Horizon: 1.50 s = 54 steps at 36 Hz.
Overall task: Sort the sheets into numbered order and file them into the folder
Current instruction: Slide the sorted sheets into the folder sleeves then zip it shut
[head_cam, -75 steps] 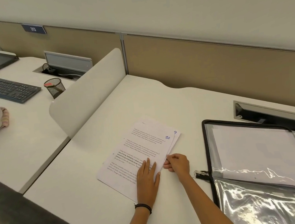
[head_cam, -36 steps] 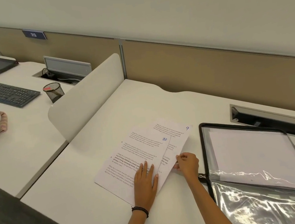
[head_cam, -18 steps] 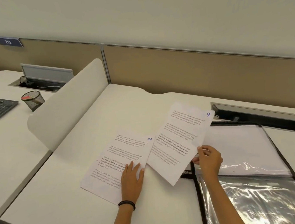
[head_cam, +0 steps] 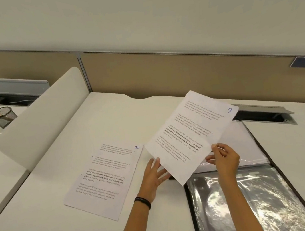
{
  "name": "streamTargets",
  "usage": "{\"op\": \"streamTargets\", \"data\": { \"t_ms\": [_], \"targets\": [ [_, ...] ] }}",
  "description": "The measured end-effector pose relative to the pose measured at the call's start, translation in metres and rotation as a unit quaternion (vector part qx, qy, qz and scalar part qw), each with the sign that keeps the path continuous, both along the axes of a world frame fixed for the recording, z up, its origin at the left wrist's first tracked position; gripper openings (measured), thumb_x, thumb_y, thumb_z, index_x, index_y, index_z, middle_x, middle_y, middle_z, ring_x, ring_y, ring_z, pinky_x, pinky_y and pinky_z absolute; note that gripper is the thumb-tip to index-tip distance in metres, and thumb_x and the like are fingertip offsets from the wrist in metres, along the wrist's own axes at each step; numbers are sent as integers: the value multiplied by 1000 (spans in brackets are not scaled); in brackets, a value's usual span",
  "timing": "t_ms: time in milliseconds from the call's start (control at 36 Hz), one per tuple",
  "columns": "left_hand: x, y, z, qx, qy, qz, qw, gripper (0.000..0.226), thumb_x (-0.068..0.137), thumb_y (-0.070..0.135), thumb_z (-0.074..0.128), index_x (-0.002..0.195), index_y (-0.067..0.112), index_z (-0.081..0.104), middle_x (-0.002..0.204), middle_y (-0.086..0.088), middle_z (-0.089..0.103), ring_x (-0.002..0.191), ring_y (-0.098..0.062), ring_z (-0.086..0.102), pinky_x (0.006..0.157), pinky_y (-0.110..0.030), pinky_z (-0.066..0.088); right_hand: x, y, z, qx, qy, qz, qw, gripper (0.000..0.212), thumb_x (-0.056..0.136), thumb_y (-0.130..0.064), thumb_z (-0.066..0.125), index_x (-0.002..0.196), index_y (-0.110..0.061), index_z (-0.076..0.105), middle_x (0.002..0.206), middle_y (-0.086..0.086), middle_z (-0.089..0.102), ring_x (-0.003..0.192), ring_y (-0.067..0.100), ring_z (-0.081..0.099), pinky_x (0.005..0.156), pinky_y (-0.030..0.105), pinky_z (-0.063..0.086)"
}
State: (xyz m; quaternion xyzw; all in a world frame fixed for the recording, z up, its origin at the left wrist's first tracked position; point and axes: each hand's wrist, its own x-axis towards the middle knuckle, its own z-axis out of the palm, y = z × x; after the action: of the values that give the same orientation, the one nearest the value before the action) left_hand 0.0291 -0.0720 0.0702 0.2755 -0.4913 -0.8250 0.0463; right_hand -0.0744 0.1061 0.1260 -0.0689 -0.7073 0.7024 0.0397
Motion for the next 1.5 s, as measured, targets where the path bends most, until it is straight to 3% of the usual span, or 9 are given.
{"op": "streamTargets", "data": {
  "t_ms": [278, 556, 667, 750, 1028, 1111, 1194, 1333, 1500],
  "targets": [
    [-19, 46, 5, -73, 11, 29, 997, 47, 93, 1, 56, 133, 16, 39, 114, -11, 66, 99, -22, 67, 66, -28, 58, 4, 52, -2, 5, -18, 7, 1000, 4, 90, -9, 61, 92, -5, 62, 69, 19, 65, 46, 15, 61, 48, 26, 55],
    [-34, 85, 6, -161, 18, -6, 987, 48, 94, -1, 51, 136, 21, 39, 108, 0, 65, 96, -12, 64, 64, -19, 54, -3, 109, -9, 12, -96, 25, 995, 10, 92, -9, 59, 100, -3, 60, 82, 18, 69, 63, 28, 68, 46, 27, 55],
    [-36, 98, 6, -169, 31, -22, 985, 50, 94, -1, 51, 134, 26, 39, 112, -2, 65, 97, -11, 65, 72, -22, 56, -5, 130, -10, 4, -117, 30, 993, 16, 88, -14, 65, 102, -8, 61, 90, 12, 69, 79, 32, 68, 74, 48, 57],
    [-38, 106, 3, -175, 32, -31, 983, 46, 95, 1, 51, 131, 26, 41, 109, 4, 64, 97, -8, 64, 74, -20, 56, -5, 148, -12, -38, -134, 19, 990, 29, 87, -9, 65, 113, -15, 53, 97, 8, 65, 86, 27, 64, 78, 48, 54],
    [-47, 140, -16, -183, 2, -41, 982, 34, 95, 7, 53, 127, 17, 48, 114, -11, 63, 102, -21, 63, 81, -27, 55, -14, 209, -21, -23, -166, -4, 986, 46, 83, 4, 65, 126, -3, 50, 108, 14, 60, 95, 33, 59, 52, 29, 58],
    [-51, 156, -14, -185, 5, -47, 982, 21, 100, 12, 45, 117, 22, 53, 98, -10, 70, 85, -24, 69, 65, -30, 58, -19, 227, -27, -5, -161, -50, 986, 48, 82, 1, 67, 127, 3, 50, 114, 18, 60, 93, 32, 58, 62, 36, 58],
    [-53, 174, -19, -208, -1, -50, 977, 21, 102, 20, 41, 118, 23, 54, 97, -9, 71, 87, -30, 69, 72, -42, 59, -22, 244, -29, 9, -144, -117, 983, 49, 82, -7, 71, 126, 5, 52, 121, 22, 60, 96, 35, 61, 78, 44, 55],
    [-61, 210, -32, -343, 3, -131, 930, 29, 102, 15, 42, 130, 18, 49, 132, -2, 53, 121, -16, 51, 97, -19, 40, -24, 269, -20, -18, -101, -240, 965, 51, 85, -10, 69, 129, 6, 49, 128, 22, 55, 111, 39, 57, 89, 42, 48],
    [-83, 256, -49, -510, 32, -269, 817, 50, 101, 19, 41, 149, 16, 25, 159, 0, 9, 147, -16, 7, 113, -19, 4, -26, 299, -16, -70, -68, -290, 952, 51, 88, -8, 65, 135, -1, 47, 130, 16, 55, 108, 28, 58, 83, 39, 52]
  ]
}}
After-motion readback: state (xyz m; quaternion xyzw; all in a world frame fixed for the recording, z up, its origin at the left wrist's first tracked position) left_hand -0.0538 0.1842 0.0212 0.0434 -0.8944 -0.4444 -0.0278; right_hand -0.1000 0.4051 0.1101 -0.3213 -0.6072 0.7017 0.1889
